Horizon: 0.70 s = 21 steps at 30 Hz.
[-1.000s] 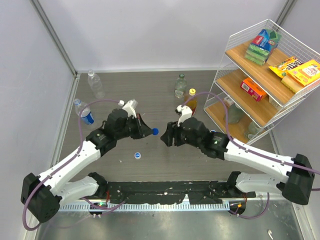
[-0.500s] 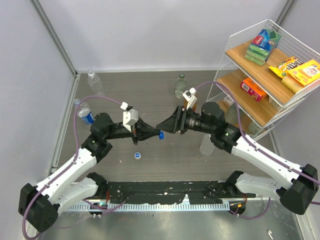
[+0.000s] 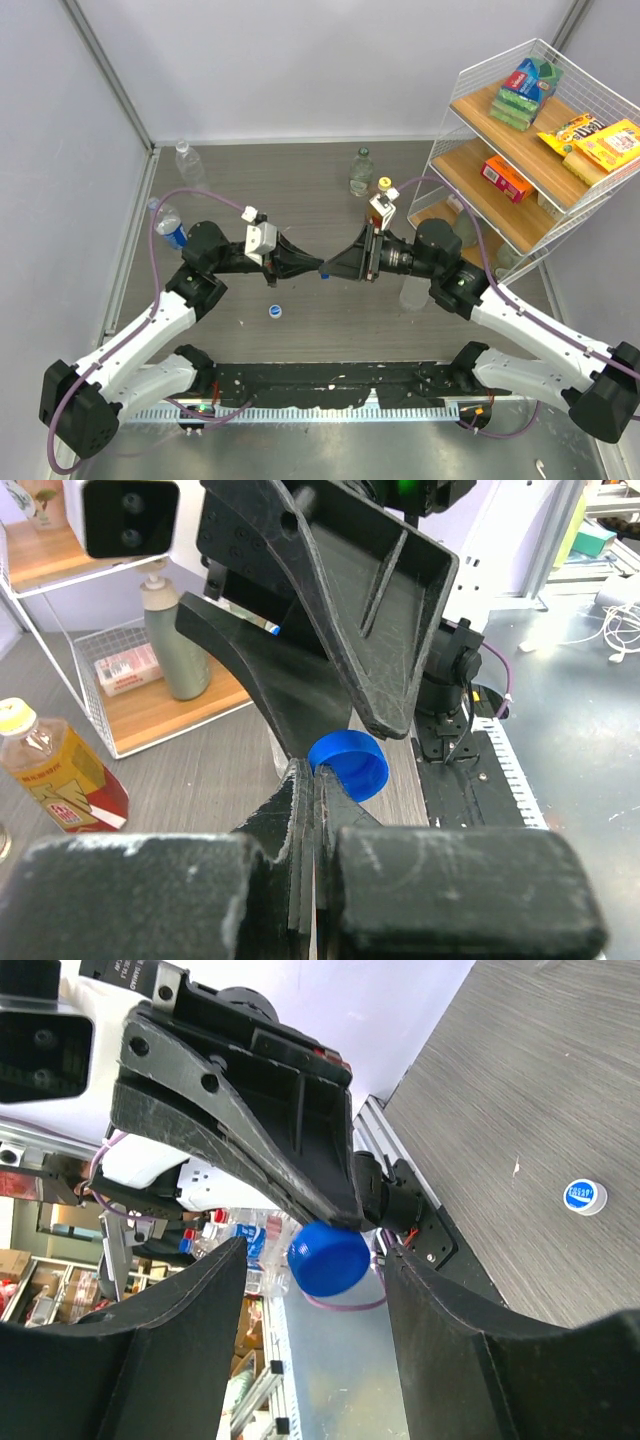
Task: Screw on the bottle caps
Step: Pick up the bottle cap from the center of the board.
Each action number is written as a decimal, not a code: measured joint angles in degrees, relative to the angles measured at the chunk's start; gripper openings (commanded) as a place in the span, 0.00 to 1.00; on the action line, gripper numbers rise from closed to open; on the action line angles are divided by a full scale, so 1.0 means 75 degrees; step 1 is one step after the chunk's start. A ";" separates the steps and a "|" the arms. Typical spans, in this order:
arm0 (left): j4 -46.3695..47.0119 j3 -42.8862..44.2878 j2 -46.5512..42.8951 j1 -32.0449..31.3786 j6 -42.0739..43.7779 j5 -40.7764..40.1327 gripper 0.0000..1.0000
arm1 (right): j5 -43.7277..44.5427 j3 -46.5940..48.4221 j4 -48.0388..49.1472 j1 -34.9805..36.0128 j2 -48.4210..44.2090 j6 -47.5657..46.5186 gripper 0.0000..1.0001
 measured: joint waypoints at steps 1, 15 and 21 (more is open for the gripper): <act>0.0050 0.0000 0.0000 0.0000 0.0000 0.0000 0.00 | -0.0006 -0.0073 0.0012 -0.0003 -0.0076 0.0017 0.62; 0.0452 0.0000 0.0096 0.0000 -0.0160 0.0009 0.00 | -0.0137 -0.0764 0.1428 0.0000 -0.0087 0.0854 0.52; 0.0568 0.0000 0.0096 0.0000 -0.0210 -0.0012 0.00 | -0.0201 -0.0819 0.1743 -0.0006 -0.0032 0.1096 0.47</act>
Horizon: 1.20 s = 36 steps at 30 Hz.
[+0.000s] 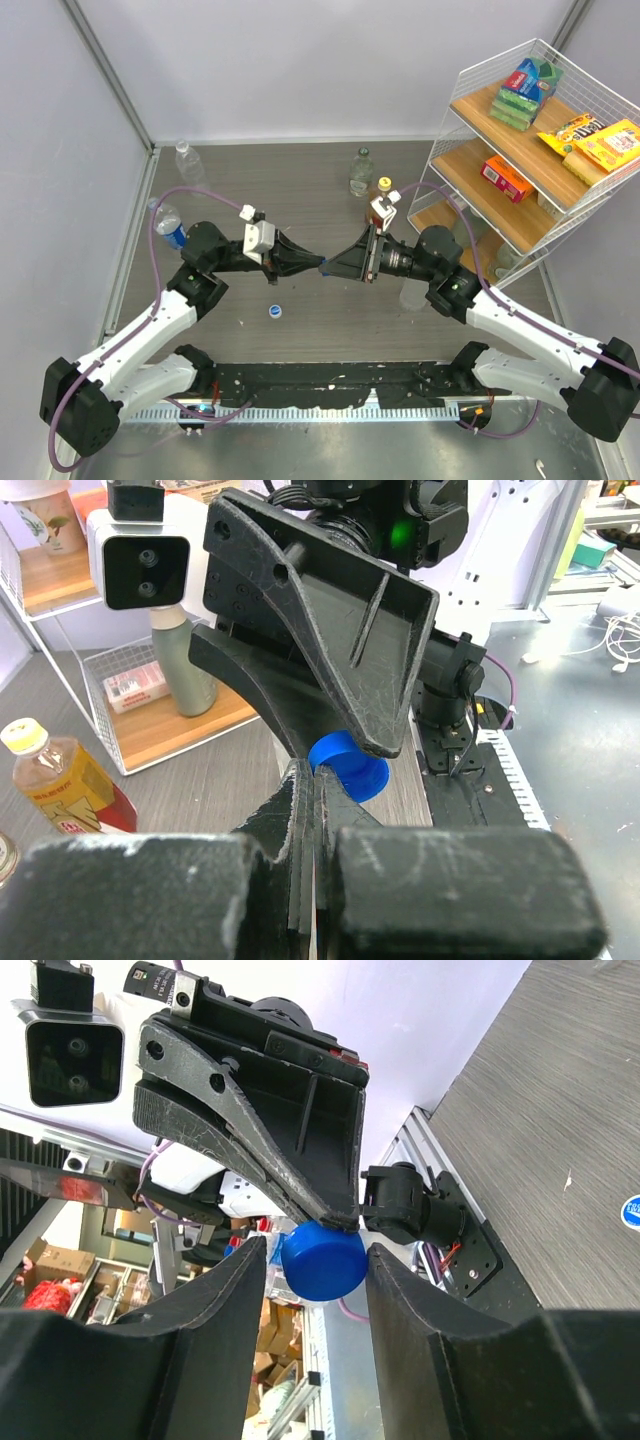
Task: Screw on the bottle caps
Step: Pick up the bottle cap from the center of the board.
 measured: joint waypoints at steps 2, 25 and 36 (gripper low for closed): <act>0.0041 0.0000 0.0000 0.0000 -0.0006 0.0000 0.00 | 0.0003 -0.0023 0.0035 0.0000 0.0000 0.0038 0.45; 0.0691 -0.0157 -0.0029 0.0000 -0.0242 -0.0070 0.00 | 0.0058 -0.0242 0.0679 -0.0012 -0.0020 0.0294 0.32; 0.0711 -0.0294 -0.0099 0.0015 -0.0230 -0.0411 0.72 | 0.0128 -0.0251 0.0498 -0.0009 -0.0038 0.0227 0.27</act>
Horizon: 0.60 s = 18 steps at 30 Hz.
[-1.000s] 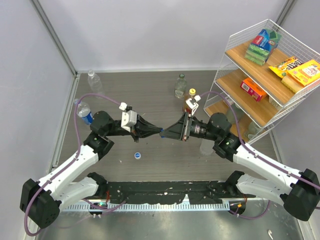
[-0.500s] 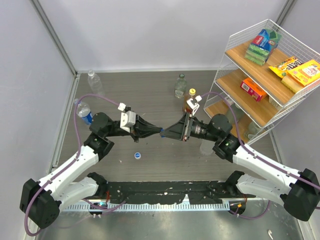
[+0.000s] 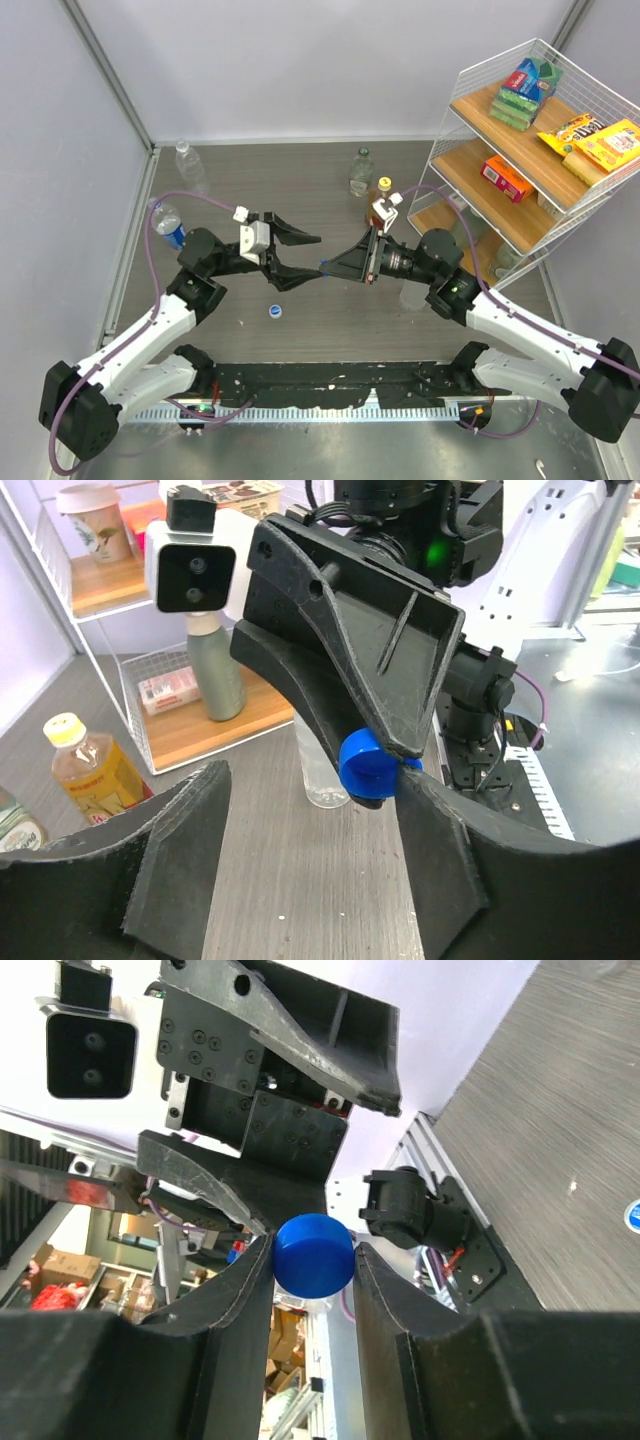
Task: Screw on the bottle caps
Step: Pick up the bottle cap from the center of the board.
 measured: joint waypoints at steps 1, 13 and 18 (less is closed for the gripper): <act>-0.0076 -0.0044 -0.0058 0.0003 0.0035 -0.0096 0.72 | 0.0029 0.0003 -0.0099 -0.0003 -0.0017 -0.0064 0.27; -0.1853 -0.0373 -0.1760 -0.0003 0.0259 -0.2725 1.00 | 0.1888 0.0935 -0.3366 -0.0192 -0.0831 -0.1714 0.27; -0.3829 0.0079 -0.2002 -0.0026 -0.1504 -0.7329 1.00 | 0.3054 0.1376 -0.4657 -0.0204 -0.0953 -0.2506 0.27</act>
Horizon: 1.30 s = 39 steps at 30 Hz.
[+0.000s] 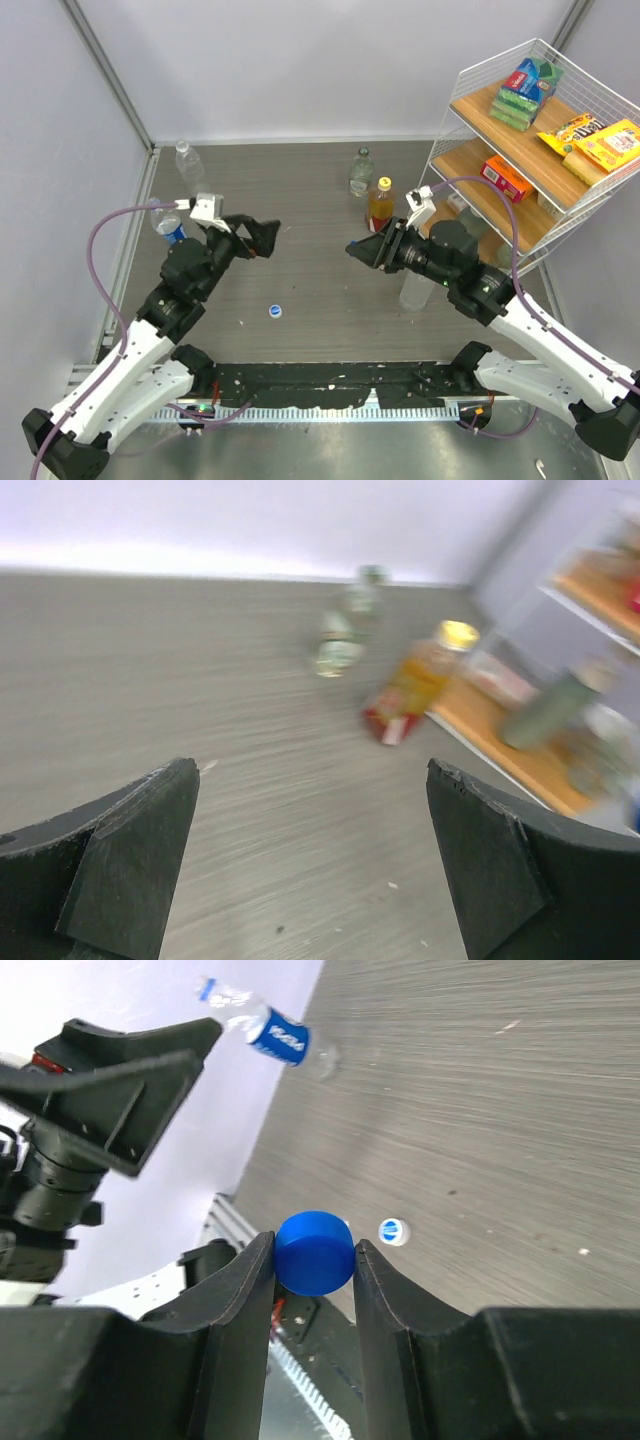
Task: Screw on the bottle caps
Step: Pick up the bottle cap from the center of the board, then pick up the plastic bottle at the center of the board.
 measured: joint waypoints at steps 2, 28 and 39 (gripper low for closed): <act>-0.0600 0.0128 0.0085 0.0026 -0.0423 -0.1355 1.00 | 0.0248 0.0055 -0.0268 0.0000 0.0000 -0.0221 0.27; 0.4712 -0.3698 0.2425 0.3258 0.0799 -0.5963 1.00 | -0.0600 0.0463 -0.0539 -0.0638 0.0921 -0.1294 0.27; 0.5963 -0.2946 0.4978 0.3672 0.1763 -0.5301 1.00 | -0.1489 0.0807 -0.0227 -0.0938 0.1370 -0.1282 0.26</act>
